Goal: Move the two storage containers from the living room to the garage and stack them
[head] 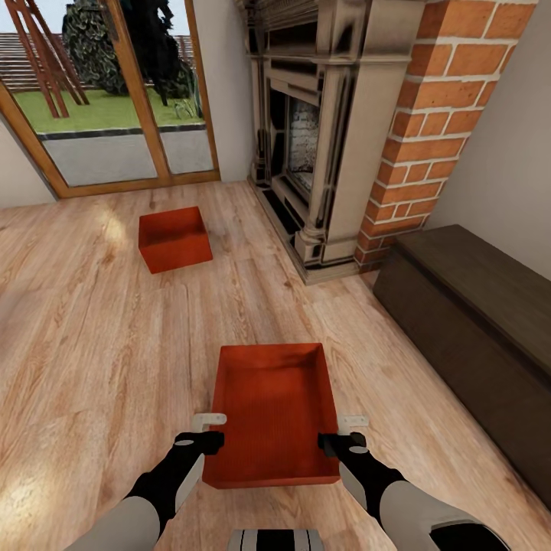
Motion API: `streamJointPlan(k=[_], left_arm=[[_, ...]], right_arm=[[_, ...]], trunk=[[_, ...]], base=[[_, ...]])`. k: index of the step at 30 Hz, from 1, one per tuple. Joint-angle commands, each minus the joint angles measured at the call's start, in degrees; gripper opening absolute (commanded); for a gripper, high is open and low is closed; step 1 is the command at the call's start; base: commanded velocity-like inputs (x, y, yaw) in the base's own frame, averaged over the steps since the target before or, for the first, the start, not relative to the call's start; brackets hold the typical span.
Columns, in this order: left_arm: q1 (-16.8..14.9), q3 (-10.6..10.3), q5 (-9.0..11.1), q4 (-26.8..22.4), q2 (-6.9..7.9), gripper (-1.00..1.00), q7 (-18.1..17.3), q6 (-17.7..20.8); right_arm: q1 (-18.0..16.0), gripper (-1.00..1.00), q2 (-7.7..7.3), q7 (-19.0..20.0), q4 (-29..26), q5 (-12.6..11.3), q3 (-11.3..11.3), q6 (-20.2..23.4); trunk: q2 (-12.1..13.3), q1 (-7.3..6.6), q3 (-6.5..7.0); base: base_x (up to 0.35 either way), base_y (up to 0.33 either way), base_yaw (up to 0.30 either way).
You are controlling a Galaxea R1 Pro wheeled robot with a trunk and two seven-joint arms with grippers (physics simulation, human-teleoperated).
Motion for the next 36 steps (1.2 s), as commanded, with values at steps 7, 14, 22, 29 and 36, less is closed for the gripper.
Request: streamJointPlan(k=[7,14,22,29,36], left_arm=[[0.00,-0.37,0.32,-0.10,0.06,1.00,0.41,0.33],[0.00,-0.37,0.32,-0.11,0.07,1.00,0.41,0.30],[0.00,-0.37,0.32,-0.10,0.03,1.00,0.41,0.28],[0.00,-0.37,0.32,-0.05,0.06,1.00,0.41,0.32],[0.00,-0.37,0.32,-0.10,0.04,1.00,0.41,0.32]], right_arm=[[-0.03,1.00,0.00,-0.32,0.08,-0.11,0.45,-0.12],[-0.03,1.00,-0.07,-0.32,0.08,-0.11,0.45,-0.12],[-0.03,1.00,-0.05,-0.34,0.08,1.52,0.49,-0.15],[-0.03,1.00,0.00,-0.40,0.10,2.66,0.38,-0.36],[-0.03,1.00,0.00,-0.63,0.10,2.63,0.36,-0.46]], trunk=[[-0.82,0.43,-0.40],[-0.82,0.43,-0.40],[-1.22,0.65,-0.58],[-3.62,1.97,-1.65],[-3.62,1.97,-1.65]], base=[[0.000,0.000,0.000],[0.000,0.000,0.000],[0.000,0.000,0.000],[0.000,0.000,0.000],[0.000,0.000,0.000]])
